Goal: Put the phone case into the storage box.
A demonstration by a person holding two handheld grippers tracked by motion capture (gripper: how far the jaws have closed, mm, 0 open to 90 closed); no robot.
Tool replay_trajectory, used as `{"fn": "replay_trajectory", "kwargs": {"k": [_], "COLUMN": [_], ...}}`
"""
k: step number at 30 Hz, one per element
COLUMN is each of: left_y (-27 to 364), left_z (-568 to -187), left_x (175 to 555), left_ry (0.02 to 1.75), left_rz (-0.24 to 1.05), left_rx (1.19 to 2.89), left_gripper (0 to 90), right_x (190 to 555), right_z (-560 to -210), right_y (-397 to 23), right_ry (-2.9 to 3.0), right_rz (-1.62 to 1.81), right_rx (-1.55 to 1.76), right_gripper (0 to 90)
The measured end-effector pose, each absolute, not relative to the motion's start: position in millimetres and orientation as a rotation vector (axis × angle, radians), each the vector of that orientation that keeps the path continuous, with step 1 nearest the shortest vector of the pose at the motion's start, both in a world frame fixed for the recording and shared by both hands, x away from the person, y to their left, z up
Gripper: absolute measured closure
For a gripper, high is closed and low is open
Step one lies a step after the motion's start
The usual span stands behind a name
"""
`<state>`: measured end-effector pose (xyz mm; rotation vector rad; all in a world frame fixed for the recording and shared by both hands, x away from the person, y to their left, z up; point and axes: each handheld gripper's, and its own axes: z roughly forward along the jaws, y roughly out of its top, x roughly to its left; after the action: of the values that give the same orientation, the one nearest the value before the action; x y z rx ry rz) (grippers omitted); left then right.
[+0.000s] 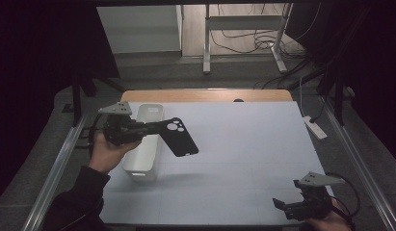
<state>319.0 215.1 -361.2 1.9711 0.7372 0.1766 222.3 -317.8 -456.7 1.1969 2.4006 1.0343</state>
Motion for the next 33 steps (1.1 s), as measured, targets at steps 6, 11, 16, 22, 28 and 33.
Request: {"fn": "replay_trajectory", "kwargs": {"k": [6, 11, 16, 22, 28, 33], "left_y": [218.7, 223.1, 230.2, 238.2, 249.8, 262.4], "left_z": [-355.2, -348.8, -343.1, -337.6, -336.4, -337.2], "left_x": [320.8, 323.4, 325.0, 327.0, 328.0, 326.6], "left_ry": [0.734, 0.739, 0.749, 0.764, 0.789, 0.816], "left_rz": [0.185, 0.199, 0.215, 0.235, 0.263, 0.281], "left_rx": [1.976, 1.986, 1.982, 1.985, 2.004, 2.001], "left_gripper": [81.9, 81.9, 81.9, 81.9, 81.9, 81.9], "right_x": [222.3, 222.4, 222.2, 222.2, 222.1, 222.2], "right_z": [-456.8, -457.0, -457.0, -457.2, -457.4, -457.3], "right_y": [-317.3, -317.3, -316.7, -316.1, -315.7, -315.7], "right_ry": [2.406, 2.409, 2.417, 2.422, 2.427, 2.428], "right_rz": [1.032, 1.03, 1.028, 1.024, 1.024, 1.025], "right_rx": [1.194, 1.186, 1.182, 1.174, 1.169, 1.169], "right_gripper": [0.0, 0.0, 0.0, 0.0, 0.0, 0.0]}}
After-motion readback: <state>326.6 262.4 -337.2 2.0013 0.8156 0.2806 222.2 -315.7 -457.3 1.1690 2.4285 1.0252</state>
